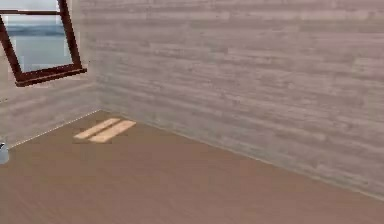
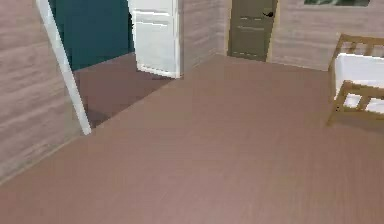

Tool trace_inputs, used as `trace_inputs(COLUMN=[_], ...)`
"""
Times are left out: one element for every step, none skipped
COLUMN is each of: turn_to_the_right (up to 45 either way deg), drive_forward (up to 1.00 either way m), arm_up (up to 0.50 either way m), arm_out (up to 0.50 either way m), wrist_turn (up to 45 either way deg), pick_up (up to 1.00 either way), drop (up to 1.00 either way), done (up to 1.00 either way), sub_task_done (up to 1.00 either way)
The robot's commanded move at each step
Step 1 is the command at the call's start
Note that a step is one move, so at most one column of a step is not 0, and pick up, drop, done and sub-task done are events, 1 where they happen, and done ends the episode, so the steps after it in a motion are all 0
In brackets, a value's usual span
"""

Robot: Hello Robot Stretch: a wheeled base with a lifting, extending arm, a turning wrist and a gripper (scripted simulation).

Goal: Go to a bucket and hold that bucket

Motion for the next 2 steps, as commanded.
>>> trace_inputs(turn_to_the_right=[45.0, 24.0], drive_forward=[0.00, 0.00], arm_up=[0.00, 0.00], arm_out=[0.00, 0.00], wrist_turn=[0.0, 0.0], pick_up=[0.00, 0.00], drop=[0.00, 0.00], done=[0.00, 0.00], sub_task_done=[0.00, 0.00])
